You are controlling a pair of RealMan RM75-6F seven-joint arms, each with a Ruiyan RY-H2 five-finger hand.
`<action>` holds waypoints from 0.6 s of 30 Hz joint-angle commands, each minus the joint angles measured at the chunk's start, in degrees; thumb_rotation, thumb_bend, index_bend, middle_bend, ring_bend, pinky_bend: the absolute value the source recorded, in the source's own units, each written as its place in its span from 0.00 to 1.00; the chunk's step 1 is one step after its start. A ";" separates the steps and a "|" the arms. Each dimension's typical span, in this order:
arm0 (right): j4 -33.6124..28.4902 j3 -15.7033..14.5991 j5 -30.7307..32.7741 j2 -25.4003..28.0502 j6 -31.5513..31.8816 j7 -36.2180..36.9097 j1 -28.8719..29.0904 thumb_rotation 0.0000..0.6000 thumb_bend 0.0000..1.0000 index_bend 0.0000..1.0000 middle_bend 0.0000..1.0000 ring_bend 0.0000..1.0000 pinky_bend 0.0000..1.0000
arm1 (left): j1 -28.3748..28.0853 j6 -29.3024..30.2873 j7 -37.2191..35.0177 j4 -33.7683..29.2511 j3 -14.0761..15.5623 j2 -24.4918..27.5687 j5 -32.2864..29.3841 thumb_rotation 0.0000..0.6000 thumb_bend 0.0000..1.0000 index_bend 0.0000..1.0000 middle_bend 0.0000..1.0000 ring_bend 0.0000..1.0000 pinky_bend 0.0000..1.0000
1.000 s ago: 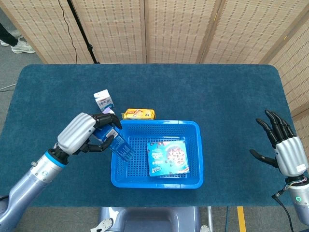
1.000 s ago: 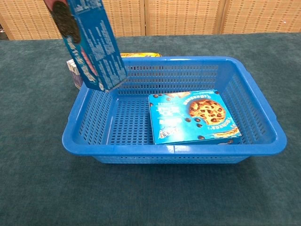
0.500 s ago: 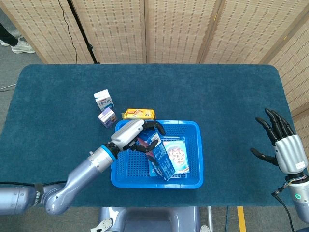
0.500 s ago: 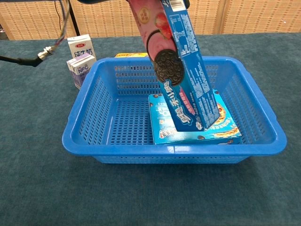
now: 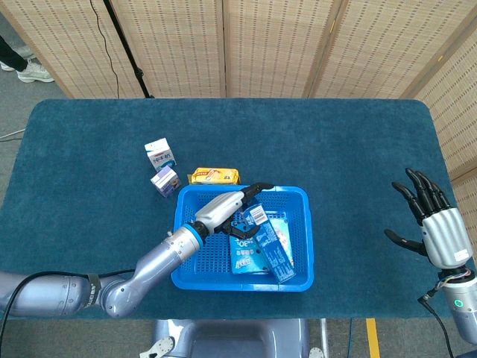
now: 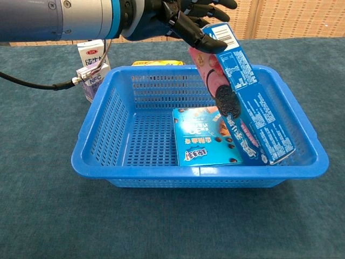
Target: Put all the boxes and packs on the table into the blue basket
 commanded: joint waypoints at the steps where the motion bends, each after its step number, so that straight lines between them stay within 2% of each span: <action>1: -0.03 -0.11 -0.17 0.04 -0.05 0.19 0.01 1.00 0.00 0.13 0.00 0.00 0.16 | 1.19 7.26 0.74 1.80 -0.12 -2.09 4.94 1.00 0.28 0.00 0.00 0.00 0.00; 7: -0.12 -0.09 -0.20 0.12 -0.10 0.29 -0.04 1.00 0.00 0.13 0.00 0.00 0.16 | 3.49 9.96 0.00 2.90 -0.15 -1.17 11.09 1.00 0.26 0.00 0.00 0.00 0.00; 11: -0.26 -0.02 -0.08 0.30 0.07 0.60 -0.21 1.00 0.00 0.13 0.00 0.00 0.16 | 5.08 8.93 1.48 3.18 1.29 3.40 14.00 1.00 0.24 0.00 0.00 0.00 0.00; 14: -0.35 0.06 0.04 0.41 0.16 0.82 -0.32 1.00 0.00 0.13 0.00 0.00 0.16 | 5.92 8.41 5.97 4.29 3.15 7.99 13.80 1.00 0.24 0.00 0.00 0.00 0.00; 18: -0.54 -0.04 -0.31 0.50 0.09 0.90 -0.22 1.00 0.00 0.13 0.00 0.00 0.16 | 7.28 7.95 10.76 6.82 5.14 13.19 10.11 1.00 0.24 0.00 0.00 0.00 0.00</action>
